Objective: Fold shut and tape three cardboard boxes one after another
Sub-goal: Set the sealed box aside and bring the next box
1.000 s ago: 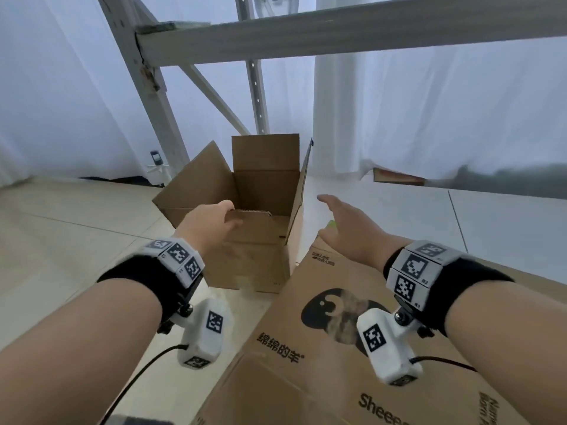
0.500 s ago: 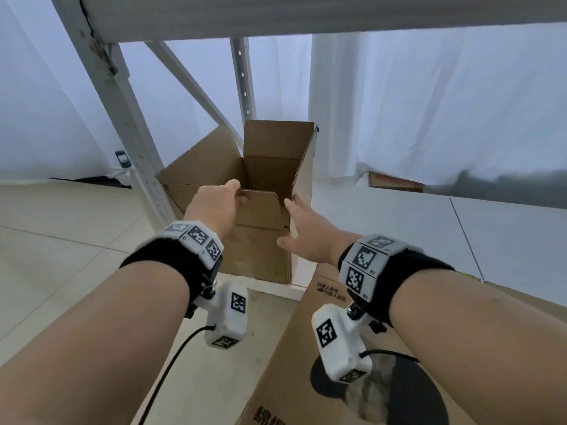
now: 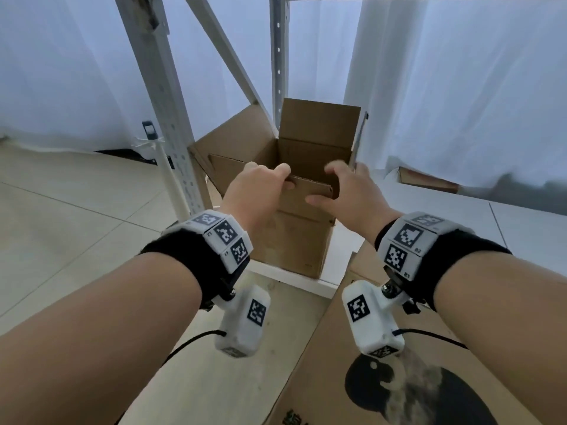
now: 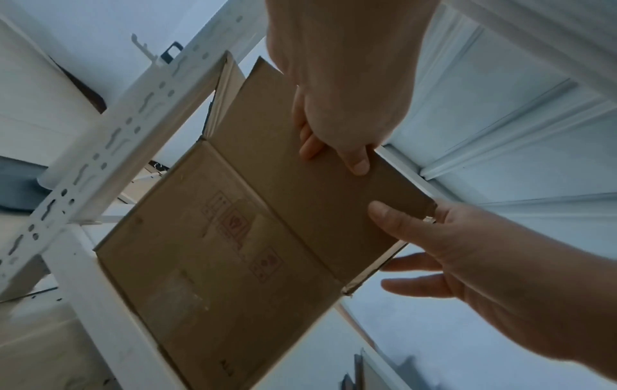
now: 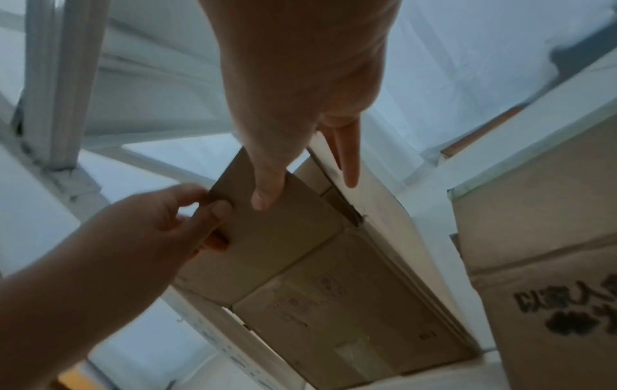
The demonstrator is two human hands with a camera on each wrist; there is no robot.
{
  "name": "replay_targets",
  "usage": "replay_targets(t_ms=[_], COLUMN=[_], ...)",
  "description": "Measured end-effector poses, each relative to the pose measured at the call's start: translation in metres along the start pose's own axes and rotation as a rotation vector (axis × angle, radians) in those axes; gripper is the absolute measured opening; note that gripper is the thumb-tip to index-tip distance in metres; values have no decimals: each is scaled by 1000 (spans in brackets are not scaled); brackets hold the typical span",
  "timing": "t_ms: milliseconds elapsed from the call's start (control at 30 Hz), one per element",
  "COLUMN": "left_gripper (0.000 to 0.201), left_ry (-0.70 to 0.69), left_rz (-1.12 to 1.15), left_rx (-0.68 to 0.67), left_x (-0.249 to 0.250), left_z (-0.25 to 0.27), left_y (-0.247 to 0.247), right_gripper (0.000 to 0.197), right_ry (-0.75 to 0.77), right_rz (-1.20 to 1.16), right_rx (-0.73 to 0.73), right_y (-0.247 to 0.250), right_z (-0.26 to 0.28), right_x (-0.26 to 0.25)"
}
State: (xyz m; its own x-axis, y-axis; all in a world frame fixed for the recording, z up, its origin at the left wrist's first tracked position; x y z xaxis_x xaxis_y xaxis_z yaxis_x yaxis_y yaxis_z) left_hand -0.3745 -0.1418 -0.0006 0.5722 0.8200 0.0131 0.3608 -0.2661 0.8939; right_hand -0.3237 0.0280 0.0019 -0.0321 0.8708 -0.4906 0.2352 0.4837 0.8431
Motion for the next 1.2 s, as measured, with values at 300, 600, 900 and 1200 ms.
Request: replay_targets(t_ms=[300,600,900,1200], left_gripper=[24,22,19,32], left_ry=[-79,-235,237,313], left_rz=[58,-128,-21,16], left_rx=[15,-46,-150,-168], left_x=[20,51,-21,4], left_z=[5,-7,-21,-28], left_y=[7,17,-4,4], right_gripper=[64,68,61,57], right_ry=[-77,-155,-18,-30], right_rz=[91,-72,-138,-252], right_rx=[62,102,-168,-167], right_y=[-13,-17,-4,-2], right_z=[24,37,-19,-2], right_x=[-2,14,-8,-6])
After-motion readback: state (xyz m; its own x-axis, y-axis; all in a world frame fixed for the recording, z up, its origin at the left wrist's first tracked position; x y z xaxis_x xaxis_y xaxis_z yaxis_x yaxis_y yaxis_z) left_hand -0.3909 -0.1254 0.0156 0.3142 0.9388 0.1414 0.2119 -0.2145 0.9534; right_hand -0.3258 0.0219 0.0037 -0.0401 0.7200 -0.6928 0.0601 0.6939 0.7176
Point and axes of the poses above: each hand's wrist, its own z-axis away from the middle knuckle, its own y-axis out of the back of the hand, x = y × z, the point moved 1 cm from there along -z, towards the middle knuckle
